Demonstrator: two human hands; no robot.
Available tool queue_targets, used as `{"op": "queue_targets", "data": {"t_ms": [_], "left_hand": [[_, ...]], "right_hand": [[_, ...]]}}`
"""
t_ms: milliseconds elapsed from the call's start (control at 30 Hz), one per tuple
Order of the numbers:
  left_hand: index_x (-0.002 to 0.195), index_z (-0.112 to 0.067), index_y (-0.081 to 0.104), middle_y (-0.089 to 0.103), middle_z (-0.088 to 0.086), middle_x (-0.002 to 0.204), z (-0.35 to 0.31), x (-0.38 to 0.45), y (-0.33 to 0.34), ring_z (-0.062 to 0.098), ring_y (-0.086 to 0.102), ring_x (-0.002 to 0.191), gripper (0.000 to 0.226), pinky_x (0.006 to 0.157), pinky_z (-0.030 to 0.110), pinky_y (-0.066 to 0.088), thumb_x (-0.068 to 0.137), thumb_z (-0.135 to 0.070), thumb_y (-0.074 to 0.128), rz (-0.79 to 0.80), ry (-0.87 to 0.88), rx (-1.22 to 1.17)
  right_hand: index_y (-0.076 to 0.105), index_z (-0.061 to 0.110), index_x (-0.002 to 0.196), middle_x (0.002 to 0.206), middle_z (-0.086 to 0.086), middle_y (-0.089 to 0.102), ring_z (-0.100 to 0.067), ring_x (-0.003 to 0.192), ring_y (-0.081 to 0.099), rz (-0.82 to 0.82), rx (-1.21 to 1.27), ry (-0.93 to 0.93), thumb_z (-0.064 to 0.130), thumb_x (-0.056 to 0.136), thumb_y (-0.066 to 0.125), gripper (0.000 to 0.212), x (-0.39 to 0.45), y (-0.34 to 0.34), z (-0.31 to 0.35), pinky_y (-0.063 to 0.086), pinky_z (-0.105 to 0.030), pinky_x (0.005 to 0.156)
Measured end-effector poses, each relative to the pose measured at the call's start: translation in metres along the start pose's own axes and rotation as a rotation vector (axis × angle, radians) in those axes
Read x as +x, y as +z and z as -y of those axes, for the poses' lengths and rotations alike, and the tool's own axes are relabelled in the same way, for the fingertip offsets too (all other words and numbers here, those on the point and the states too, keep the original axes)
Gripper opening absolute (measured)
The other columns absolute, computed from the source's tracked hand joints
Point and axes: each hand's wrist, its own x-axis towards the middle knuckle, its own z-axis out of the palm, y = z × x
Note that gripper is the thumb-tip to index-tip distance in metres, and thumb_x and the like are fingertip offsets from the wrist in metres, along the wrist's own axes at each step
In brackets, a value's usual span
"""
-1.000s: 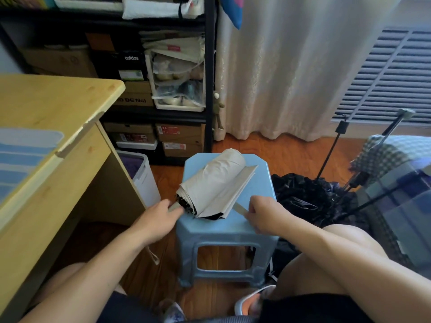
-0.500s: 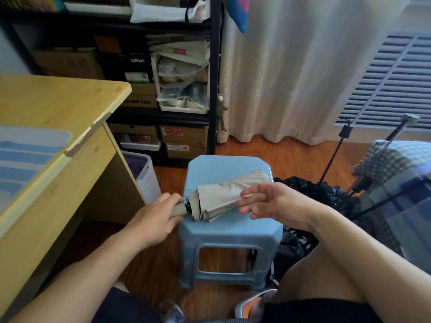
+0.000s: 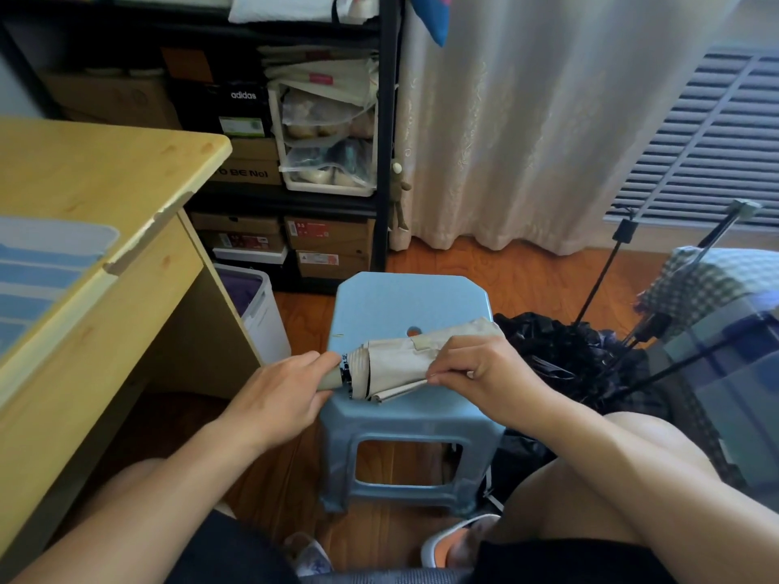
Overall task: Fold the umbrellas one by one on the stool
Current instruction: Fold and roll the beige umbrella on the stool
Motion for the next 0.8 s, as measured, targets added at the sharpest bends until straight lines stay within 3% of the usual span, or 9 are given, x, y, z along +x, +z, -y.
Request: {"op": "queue_targets", "data": {"t_ms": [300,400,500,567,667,800], "left_hand": [[0.141,-0.033,0.045,0.058,-0.013,0.127,0.002,0.001,0.002,0.010,0.056,0.116,0.047,0.094,0.032,0.051,0.098,-0.035,0.063,0.031,-0.028,-0.088],[0.143,-0.031,0.045,0.052,-0.013,0.130,0.000,0.001,0.002,0.009,0.052,0.120,0.051,0.097,0.035,0.051,0.095,-0.029,0.063,0.037,-0.041,-0.114],[0.145,-0.025,0.046,0.042,-0.010,0.142,-0.016,0.004,-0.001,0.007,0.043,0.131,0.055,0.105,0.029,0.043,0.093,-0.023,0.061,-0.078,-0.135,-0.292],[0.140,-0.023,0.049,0.041,-0.010,0.140,-0.034,0.014,-0.004,0.006,0.039,0.130,0.046,0.105,0.026,0.037,0.096,-0.029,0.061,-0.183,-0.149,-0.372],[0.127,-0.026,0.057,0.039,-0.014,0.129,-0.059,0.032,-0.001,0.004,0.037,0.124,0.035,0.103,0.024,0.031,0.096,-0.040,0.062,-0.208,-0.170,-0.462],[0.099,-0.029,0.058,0.043,-0.013,0.118,-0.069,0.045,0.011,0.009,0.046,0.116,0.017,0.101,0.026,0.036,0.091,-0.037,0.071,-0.216,-0.218,-0.519]], "right_hand": [[0.080,0.026,0.084,0.092,0.015,0.066,-0.010,0.097,0.060,-0.023,0.024,0.269,0.020,0.086,0.082,0.007,0.000,-0.012,-0.013,0.051,-0.036,0.090],[0.079,0.026,0.086,0.096,0.011,0.065,-0.010,0.100,0.057,-0.003,-0.021,0.300,0.021,0.087,0.081,0.005,0.000,-0.013,-0.015,0.049,-0.035,0.092],[0.078,0.027,0.089,0.099,0.010,0.063,-0.014,0.103,0.054,0.054,-0.047,0.293,0.025,0.088,0.081,0.003,0.001,-0.010,-0.015,0.046,-0.030,0.091],[0.077,0.028,0.093,0.100,0.013,0.061,-0.012,0.103,0.054,0.065,-0.063,0.304,0.028,0.088,0.080,0.006,0.003,-0.008,-0.015,0.045,-0.026,0.091],[0.074,0.026,0.105,0.100,0.016,0.062,-0.003,0.101,0.056,0.009,-0.028,0.377,0.029,0.092,0.075,0.013,0.005,-0.013,-0.016,0.043,-0.018,0.088],[0.070,0.027,0.100,0.097,0.014,0.064,-0.009,0.097,0.061,0.008,-0.097,0.494,0.020,0.090,0.077,0.014,-0.006,-0.038,-0.028,0.048,-0.023,0.085]]}}
